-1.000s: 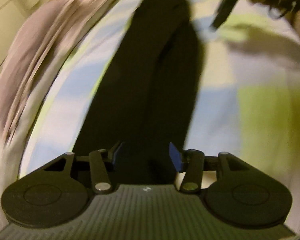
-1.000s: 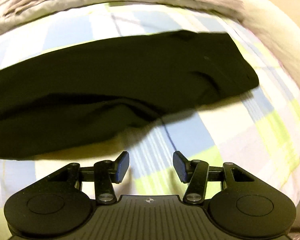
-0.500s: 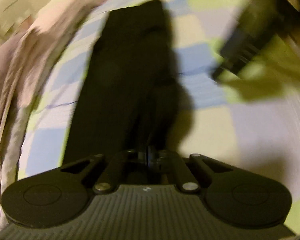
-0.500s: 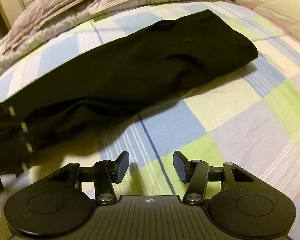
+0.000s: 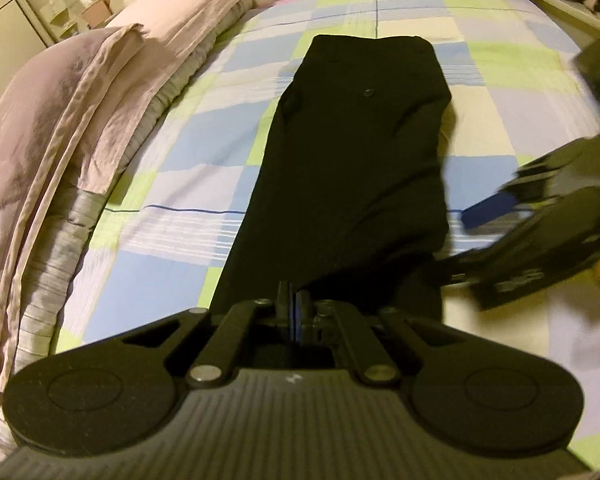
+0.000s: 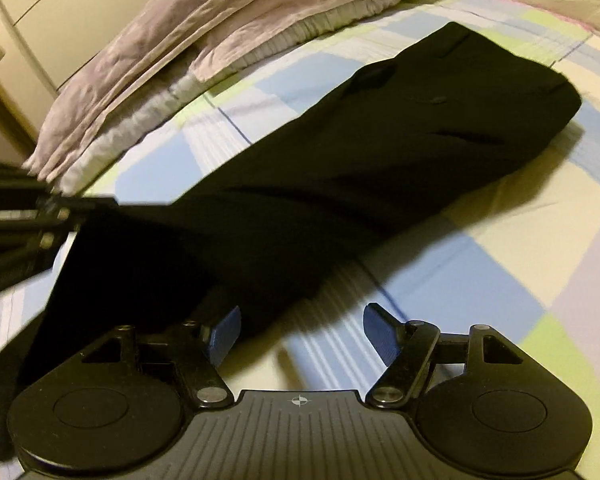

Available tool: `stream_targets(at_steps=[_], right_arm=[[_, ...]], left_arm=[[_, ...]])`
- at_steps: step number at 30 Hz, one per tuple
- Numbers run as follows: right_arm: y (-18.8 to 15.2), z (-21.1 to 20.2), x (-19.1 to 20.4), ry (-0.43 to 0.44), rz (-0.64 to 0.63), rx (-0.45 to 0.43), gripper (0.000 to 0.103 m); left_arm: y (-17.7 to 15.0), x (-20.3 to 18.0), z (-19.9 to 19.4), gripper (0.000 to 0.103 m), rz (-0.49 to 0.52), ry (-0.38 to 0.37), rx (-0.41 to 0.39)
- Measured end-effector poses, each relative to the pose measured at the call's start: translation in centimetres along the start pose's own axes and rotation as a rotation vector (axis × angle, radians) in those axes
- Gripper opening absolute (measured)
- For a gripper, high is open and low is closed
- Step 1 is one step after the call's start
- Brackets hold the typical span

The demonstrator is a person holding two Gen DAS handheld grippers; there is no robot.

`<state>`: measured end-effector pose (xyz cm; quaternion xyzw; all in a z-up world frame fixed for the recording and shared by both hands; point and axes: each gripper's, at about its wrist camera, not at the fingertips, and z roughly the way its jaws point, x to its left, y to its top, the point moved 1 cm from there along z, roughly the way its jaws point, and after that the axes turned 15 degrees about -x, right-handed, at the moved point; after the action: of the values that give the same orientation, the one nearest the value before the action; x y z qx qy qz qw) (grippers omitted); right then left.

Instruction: Fold clothes

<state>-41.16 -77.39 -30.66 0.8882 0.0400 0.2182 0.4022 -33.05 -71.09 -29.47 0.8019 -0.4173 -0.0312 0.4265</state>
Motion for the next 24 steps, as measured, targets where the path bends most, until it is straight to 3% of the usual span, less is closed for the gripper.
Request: stream_targets(at_steps=[7,8,10,13,18,24], right_arm=[[0.7,2.6,-0.7,-0.058,0.025,-0.066,0.069],[1.0,2.4,-1.1,-0.064,0.025,-0.079,0.062],[1.5,1.3,-1.1,-0.069,-0.016,-0.075,0.027],[1.2,-1.4,-1.2,-0.093,-0.018,-0.041,0.013],[-0.1,-3.1,-2.7,-0.156,0.147,0.014,0.010],[-1.1,-3.4,-3.9,-0.155,0.144,0.093,0.010]], left_arm=[[-0.6,-0.2,0.2,0.001,0.007,-0.033,-0.034],[-0.6,-0.6,0.1,0.001,0.012,-0.055,-0.039],[-0.3,-2.5,-0.4,0.001,0.072,-0.097,-0.056],[-0.7,-5.9,-1.5,0.001,0.194,-0.155,-0.072],[-2.9,-9.4,-1.7,0.001,0.325,-0.196,-0.060],[-4.0,-10.0,-1.0,0.002,0.298,-0.283,0.015]])
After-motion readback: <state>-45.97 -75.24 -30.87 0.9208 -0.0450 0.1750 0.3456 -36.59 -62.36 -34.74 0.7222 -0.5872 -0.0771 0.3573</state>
